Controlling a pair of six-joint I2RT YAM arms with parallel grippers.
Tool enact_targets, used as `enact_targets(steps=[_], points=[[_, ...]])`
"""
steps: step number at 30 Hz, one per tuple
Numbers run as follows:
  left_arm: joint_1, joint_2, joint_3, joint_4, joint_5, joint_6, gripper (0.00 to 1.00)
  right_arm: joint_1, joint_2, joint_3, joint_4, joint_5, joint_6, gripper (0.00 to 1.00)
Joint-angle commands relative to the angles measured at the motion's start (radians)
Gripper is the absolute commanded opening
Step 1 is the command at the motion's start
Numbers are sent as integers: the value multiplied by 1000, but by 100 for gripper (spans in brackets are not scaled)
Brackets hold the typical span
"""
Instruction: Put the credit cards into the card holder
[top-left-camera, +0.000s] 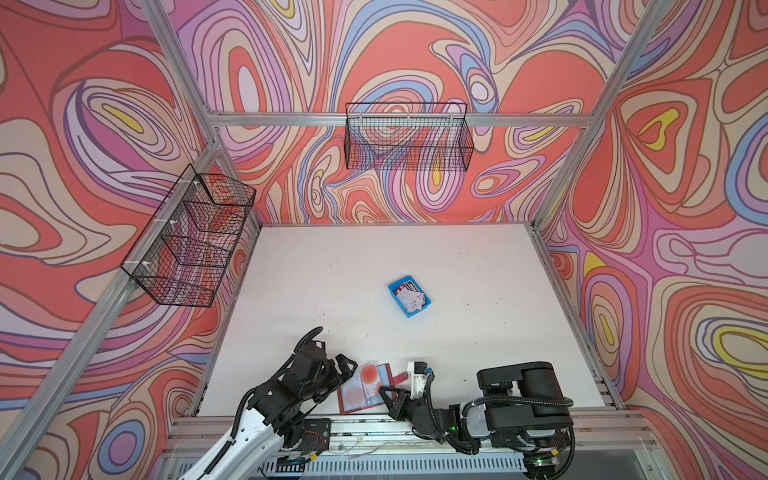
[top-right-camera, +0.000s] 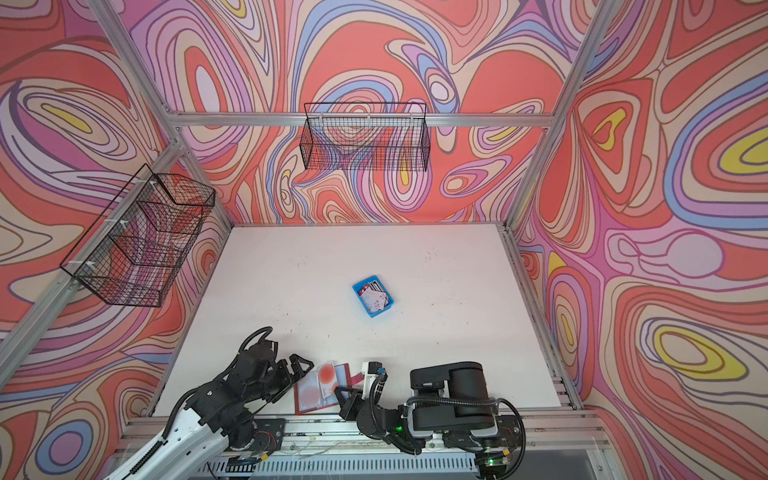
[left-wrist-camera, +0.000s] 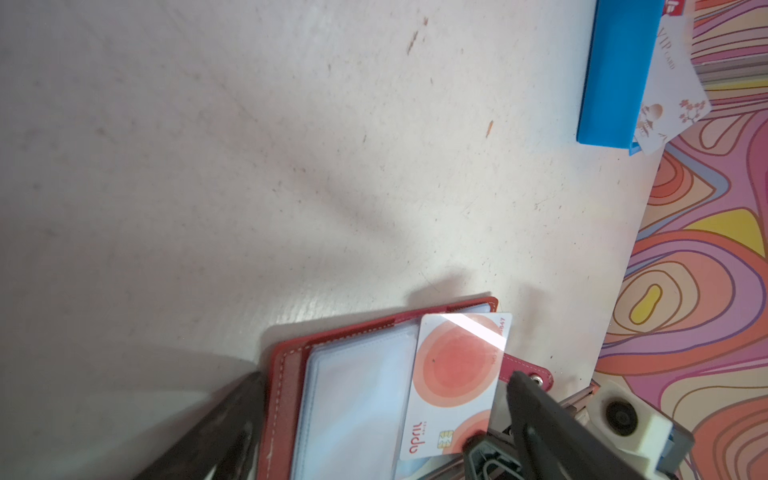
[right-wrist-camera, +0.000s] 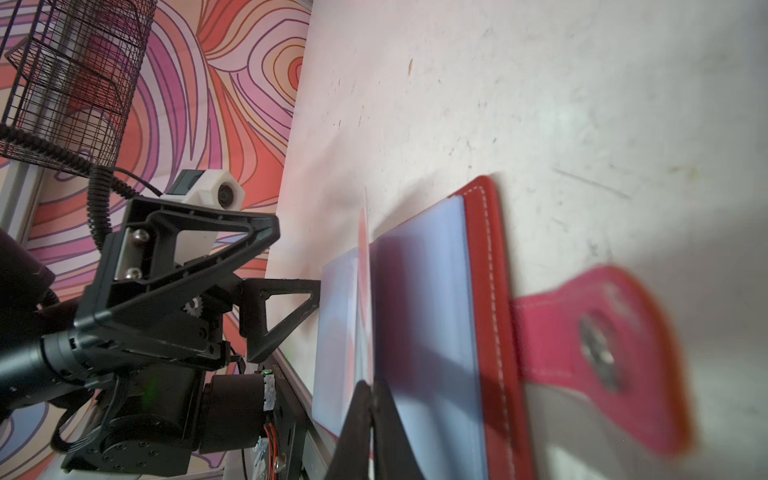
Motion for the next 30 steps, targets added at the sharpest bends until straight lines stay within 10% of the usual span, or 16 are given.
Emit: enact_targets(steps=[1, 30], points=[[5, 4, -10, 12, 14, -8, 93, 13, 14, 23, -26, 21, 30, 0], [6, -5, -7, -26, 47, 2, 97, 98, 24, 73, -142, 63, 109, 0]])
